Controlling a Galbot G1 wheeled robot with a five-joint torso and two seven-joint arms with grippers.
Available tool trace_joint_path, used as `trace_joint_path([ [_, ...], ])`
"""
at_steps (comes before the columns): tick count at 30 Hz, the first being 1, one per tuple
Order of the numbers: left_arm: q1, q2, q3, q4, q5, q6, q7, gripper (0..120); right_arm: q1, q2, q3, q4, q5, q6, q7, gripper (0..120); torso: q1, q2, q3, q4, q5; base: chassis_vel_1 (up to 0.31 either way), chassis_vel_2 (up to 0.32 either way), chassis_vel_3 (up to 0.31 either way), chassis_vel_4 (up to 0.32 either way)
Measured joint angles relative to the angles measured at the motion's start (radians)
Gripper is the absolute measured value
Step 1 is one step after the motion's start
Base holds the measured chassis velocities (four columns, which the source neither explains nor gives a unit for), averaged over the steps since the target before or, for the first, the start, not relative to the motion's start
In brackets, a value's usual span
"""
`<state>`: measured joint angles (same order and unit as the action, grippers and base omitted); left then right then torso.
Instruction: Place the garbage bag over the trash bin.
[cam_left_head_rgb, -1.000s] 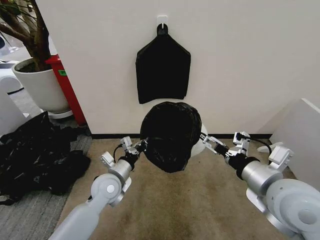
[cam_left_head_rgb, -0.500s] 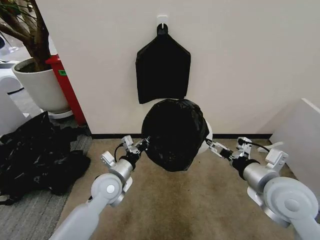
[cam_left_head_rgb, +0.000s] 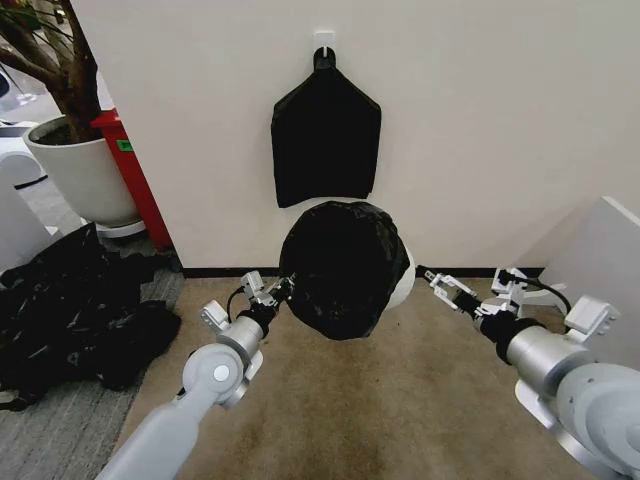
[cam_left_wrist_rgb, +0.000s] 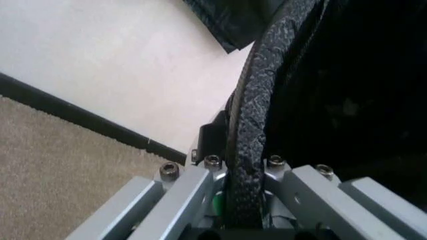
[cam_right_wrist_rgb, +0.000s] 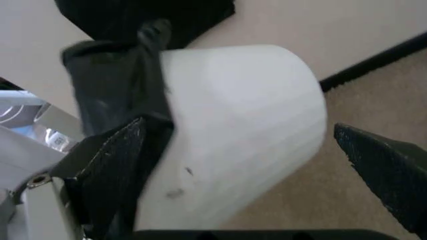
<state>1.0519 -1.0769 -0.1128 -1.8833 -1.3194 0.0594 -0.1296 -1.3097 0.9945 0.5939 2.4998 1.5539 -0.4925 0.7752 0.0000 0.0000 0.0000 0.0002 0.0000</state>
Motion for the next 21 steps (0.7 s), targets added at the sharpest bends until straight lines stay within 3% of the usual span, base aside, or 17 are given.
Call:
trace_joint_path([
  [15,0.004,0.001,0.0,-0.012,0.008,-0.001,0.009,1,0.036,0.0,-0.063,0.004,-0.039,-0.001,0.022,100,0.0,0.0,0.0,-0.0002,0.0,0.0,0.0,0.0,0.0],
  [21,0.006,0.004,0.0,-0.033,0.003,-0.001,0.009,1,-0.008,0.015,-0.062,-0.061,-0.128,-0.027,-0.057,100,0.0,0.0,0.0,-0.0003,0.0,0.0,0.0,0.0,0.0],
])
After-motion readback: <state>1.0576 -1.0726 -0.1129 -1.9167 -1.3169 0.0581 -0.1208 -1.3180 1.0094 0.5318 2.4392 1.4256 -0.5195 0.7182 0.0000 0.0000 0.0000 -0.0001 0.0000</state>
